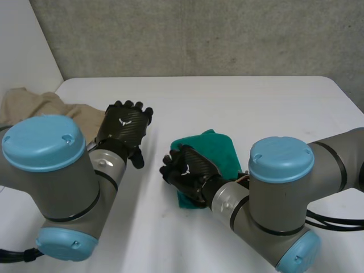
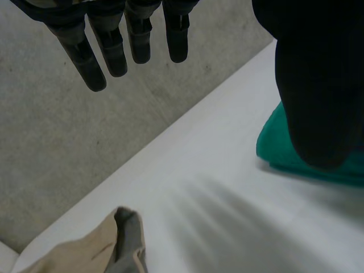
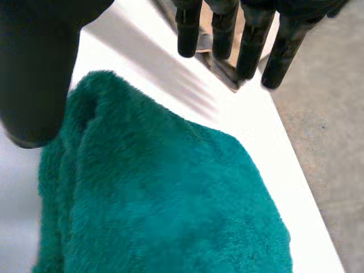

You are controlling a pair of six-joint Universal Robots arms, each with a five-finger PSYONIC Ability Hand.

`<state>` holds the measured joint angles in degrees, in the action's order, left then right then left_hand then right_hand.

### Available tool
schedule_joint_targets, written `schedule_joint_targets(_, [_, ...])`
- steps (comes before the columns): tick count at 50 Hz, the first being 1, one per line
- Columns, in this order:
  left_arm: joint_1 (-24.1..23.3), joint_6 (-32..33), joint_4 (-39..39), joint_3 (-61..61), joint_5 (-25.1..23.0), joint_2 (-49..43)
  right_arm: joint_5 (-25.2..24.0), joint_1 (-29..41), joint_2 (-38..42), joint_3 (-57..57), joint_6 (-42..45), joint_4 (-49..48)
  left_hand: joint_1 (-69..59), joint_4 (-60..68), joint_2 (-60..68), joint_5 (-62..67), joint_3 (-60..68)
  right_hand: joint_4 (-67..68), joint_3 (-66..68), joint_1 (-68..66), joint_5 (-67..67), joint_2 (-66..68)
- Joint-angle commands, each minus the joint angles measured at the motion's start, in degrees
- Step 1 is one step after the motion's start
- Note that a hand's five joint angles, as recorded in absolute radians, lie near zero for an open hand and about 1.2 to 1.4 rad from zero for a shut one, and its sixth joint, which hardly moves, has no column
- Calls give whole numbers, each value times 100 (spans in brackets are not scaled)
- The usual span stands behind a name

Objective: Fold the laundry.

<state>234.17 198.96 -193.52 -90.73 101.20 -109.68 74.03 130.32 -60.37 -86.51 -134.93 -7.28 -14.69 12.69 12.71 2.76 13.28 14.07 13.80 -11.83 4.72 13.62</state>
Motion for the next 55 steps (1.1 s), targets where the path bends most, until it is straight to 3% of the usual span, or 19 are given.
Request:
schedule_joint_targets(1, [-451, -331, -2, 810, -30, -474, 24, -1288, -792, 38, -2675, 25, 347, -147, -149, -154, -206, -407, -380, 183, -472, -362])
schedule_joint_targets(4, [-670, -568, 68, 1266, -39, -782, -2, -1807, -863, 73, -3737, 164, 330, -130, -132, -137, -189, -407, -380, 183, -472, -362])
schedule_joint_targets(7, [-759, -727, 139, 1522, -48, -1002, -20, -1949, -819, 195, -4067, 428, 313, -113, -115, -120, -172, -407, -380, 183, -472, -362])
schedule_joint_targets(18, [-970, -1149, 1456, 2375, -39, -2206, -125, -1949, 691, 1197, -3374, 1685, 329, -130, -132, -136, -188, -407, -380, 183, -472, -362])
schedule_joint_targets(29, [-821, -1114, 2125, 2551, -4, -2409, -108, -1941, 1071, 1356, -2609, 1739, 279, -80, -82, -86, -138, -407, -380, 183, -472, -362])
schedule_joint_targets(38, [-847, -1070, 2424, 2674, -65, -2304, -143, -1932, 711, 1172, -2433, 1677, 347, -147, -149, -154, -206, -407, -380, 183, -472, -362])
schedule_joint_targets(46, [-829, -1096, 2293, 2516, -162, -1311, 15, -2020, -246, 399, -3284, 861, 414, -214, -216, -221, -273, -407, -380, 183, -472, -362])
schedule_joint_targets(51, [-794, -1096, 2257, 2349, -706, -722, 498, -2318, -932, -199, -3917, 666, 414, -214, -216, -221, -273, -407, -380, 183, -472, -362])
schedule_joint_targets(55, [-777, -1088, 2257, 2244, -1286, -388, 525, -2477, -1091, -568, -3936, 649, 414, -214, -216, -221, -273, -407, -380, 183, -472, -362])
